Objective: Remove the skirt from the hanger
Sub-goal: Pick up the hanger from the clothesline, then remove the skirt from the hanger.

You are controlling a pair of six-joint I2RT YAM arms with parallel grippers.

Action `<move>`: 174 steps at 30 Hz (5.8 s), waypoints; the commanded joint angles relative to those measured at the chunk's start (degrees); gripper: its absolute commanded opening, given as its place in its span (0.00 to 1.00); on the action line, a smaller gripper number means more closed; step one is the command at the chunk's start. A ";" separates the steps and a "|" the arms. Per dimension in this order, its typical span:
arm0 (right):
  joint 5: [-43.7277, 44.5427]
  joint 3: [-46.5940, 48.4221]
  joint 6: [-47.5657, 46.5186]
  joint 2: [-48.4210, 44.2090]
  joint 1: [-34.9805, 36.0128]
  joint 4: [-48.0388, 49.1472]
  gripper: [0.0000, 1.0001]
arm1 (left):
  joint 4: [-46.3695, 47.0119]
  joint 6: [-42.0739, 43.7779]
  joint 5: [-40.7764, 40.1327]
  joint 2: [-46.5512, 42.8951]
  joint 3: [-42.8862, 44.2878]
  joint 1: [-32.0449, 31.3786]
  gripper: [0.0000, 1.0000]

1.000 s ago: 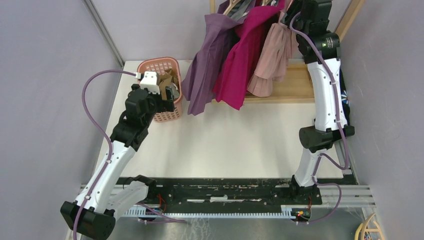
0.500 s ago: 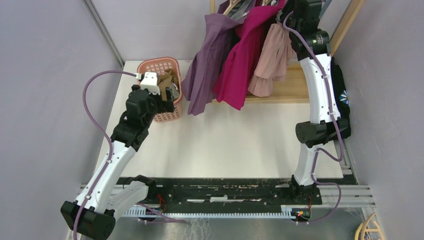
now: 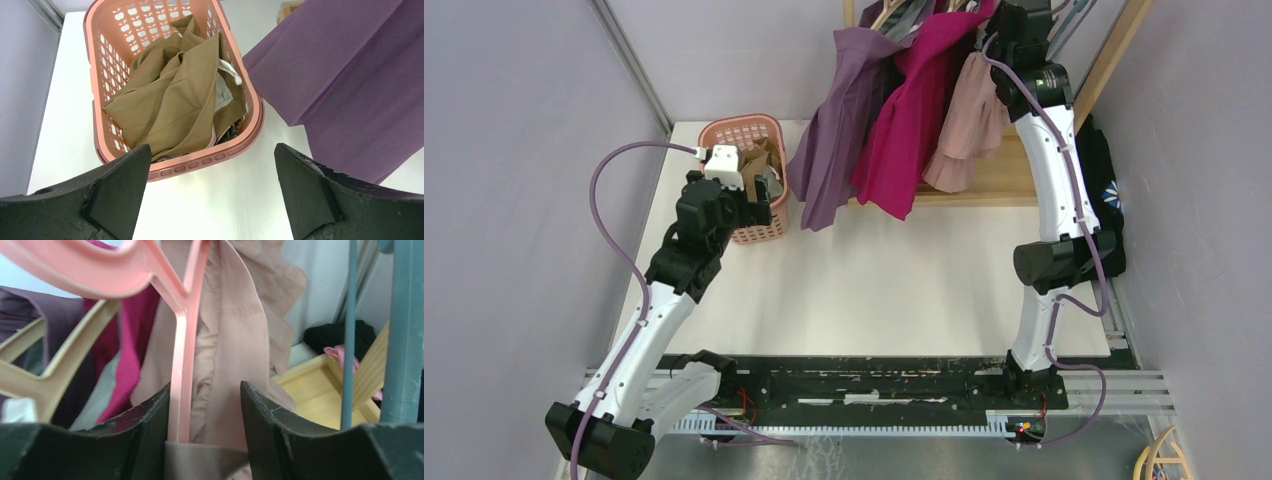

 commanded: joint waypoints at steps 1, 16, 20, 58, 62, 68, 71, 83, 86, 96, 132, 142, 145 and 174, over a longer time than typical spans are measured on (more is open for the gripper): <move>6.48 -3.78 -3.17 -4.05 0.08 0.69 0.50 | 0.42 0.70 -1.32 -0.98 0.29 -0.21 0.99; 6.00 -1.08 -10.80 -4.14 -1.34 4.32 0.01 | 0.88 0.95 -1.82 -1.30 -0.49 -0.24 0.99; 4.46 1.51 -14.45 -3.76 -1.31 7.39 0.01 | 0.96 1.13 -2.17 -1.53 -0.86 -0.24 0.99; -12.24 -46.77 -9.04 -39.90 1.96 0.74 0.01 | 3.32 4.01 7.29 3.91 5.33 -0.77 0.99; -17.90 -51.91 -9.65 -46.10 2.33 -3.34 0.01 | 4.01 2.82 10.72 5.22 7.35 -0.94 0.99; -28.93 -54.37 -12.67 -51.61 2.99 -13.05 0.01 | 3.74 2.86 10.88 7.49 9.70 -1.50 0.99; -36.49 -54.48 -15.04 -53.68 3.17 -16.83 0.01 | 2.85 3.25 10.13 8.58 11.03 -1.64 0.98; -58.10 -45.73 -23.70 -51.43 6.08 -29.19 0.01 | 3.47 -0.91 19.42 13.41 18.68 -4.52 0.89; -59.80 -43.80 -23.84 -50.74 7.43 -30.05 0.01 | 4.40 -3.24 23.77 14.99 20.76 -5.79 0.87; -57.11 -39.13 -23.63 -47.21 15.62 -29.53 0.01 | 4.83 -7.32 26.97 17.24 22.82 -12.80 0.85; -47.05 -35.53 -26.32 -40.94 23.34 -24.16 0.01 | 0.82 -8.95 27.67 11.30 15.78 -17.44 0.86; -47.25 -35.13 -26.24 -41.14 23.62 -24.34 0.01 | 0.59 -7.00 26.58 13.58 15.40 -17.73 0.67; -47.23 -35.38 -26.30 -41.20 23.77 -24.20 0.01 | 0.17 -6.69 27.37 14.71 16.26 -17.75 0.43; -45.51 -38.40 -29.31 -43.53 23.75 -30.93 0.01 | -8.42 7.87 6.11 17.36 30.23 -14.58 0.03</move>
